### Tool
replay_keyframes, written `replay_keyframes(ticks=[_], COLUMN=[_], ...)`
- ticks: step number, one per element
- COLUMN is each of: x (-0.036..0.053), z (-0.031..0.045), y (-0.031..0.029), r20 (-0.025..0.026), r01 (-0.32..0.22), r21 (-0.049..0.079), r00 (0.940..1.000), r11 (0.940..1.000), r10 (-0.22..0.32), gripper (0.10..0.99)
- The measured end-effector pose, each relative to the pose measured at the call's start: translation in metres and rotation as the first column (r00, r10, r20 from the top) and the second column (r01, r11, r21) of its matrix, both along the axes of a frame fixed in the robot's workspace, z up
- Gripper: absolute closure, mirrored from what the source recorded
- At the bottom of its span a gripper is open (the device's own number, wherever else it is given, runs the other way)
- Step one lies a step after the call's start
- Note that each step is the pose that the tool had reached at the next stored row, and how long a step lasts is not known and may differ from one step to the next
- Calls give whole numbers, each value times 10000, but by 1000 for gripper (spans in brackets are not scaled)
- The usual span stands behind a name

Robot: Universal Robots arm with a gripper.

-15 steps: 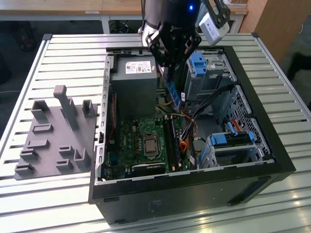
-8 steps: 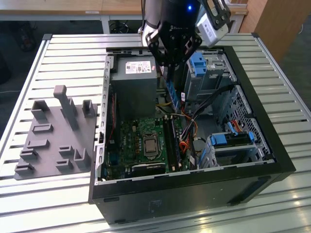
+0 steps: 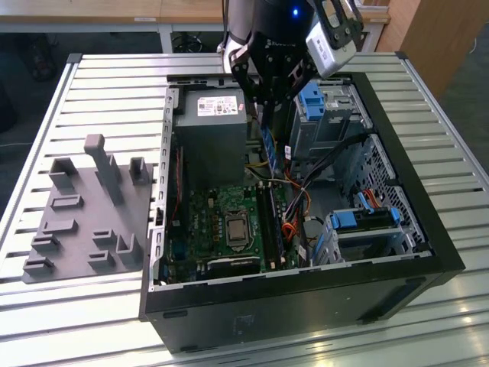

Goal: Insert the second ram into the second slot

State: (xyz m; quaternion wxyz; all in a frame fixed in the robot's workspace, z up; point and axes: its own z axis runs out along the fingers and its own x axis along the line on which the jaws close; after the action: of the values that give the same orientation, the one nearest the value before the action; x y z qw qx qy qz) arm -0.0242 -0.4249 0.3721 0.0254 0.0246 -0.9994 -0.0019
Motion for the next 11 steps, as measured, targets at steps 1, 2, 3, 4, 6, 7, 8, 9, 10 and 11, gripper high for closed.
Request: replay_keyframes(ticks=[1, 2, 3, 4, 6, 7, 8, 9, 10, 11], x=[0, 0, 0, 0, 0, 0, 0, 0, 0, 0], z=[0, -1, -1, -1, -1, -2, -2, -2, -2, -2], y=[0, 0, 0, 0, 0, 0, 0, 0, 1, 1], r20=[0, 0, 0, 0, 1, 1, 2, 2, 3, 3], r01=[106, 221, 325, 431, 637, 748, 847, 940, 1030, 1120], r21=[-6, -12, -19, -25, -38, -45, -50, -55, -56, -58], r00=[9999, 9998, 9995, 9991, 9980, 9972, 9964, 9956, 9947, 9937], r11=[9999, 9998, 9995, 9991, 9980, 9972, 9964, 9956, 9947, 9937], r10=[-106, -221, -325, -431, -637, -748, -847, -940, -1030, -1120], gripper=[949, 949, 949, 949, 949, 949, 949, 949, 949, 949])
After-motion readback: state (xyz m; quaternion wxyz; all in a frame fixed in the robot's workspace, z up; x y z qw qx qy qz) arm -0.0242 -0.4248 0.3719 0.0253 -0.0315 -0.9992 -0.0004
